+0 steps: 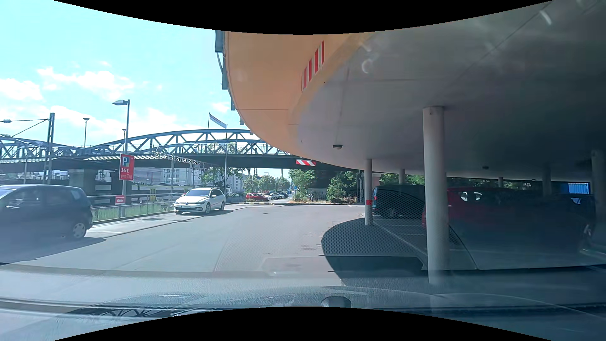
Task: Follow the waypoints while adhering to traffic rules and regulations
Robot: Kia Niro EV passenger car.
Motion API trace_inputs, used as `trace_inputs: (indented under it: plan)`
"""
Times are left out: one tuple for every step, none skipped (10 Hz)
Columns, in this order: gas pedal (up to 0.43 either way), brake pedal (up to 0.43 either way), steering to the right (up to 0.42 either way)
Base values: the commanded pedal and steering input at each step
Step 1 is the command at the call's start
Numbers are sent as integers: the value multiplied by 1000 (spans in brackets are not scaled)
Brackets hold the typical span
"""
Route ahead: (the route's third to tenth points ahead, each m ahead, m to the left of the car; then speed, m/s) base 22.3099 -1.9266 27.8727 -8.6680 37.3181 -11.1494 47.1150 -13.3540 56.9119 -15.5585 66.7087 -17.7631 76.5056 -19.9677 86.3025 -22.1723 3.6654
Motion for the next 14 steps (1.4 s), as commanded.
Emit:
trace_inputs:
  plan:
    - [47,0,8]
    - [47,0,15]
    - [47,0,21]
    - [47,0,27]
    - [47,0,34]
    - [47,0,40]
    - [47,0,42]
    - [47,0,42]
    - [47,0,40]
    - [47,0,39]
    - [47,0,37]
    - [47,0,34]
    - [47,0,27]
    - [47,0,19]
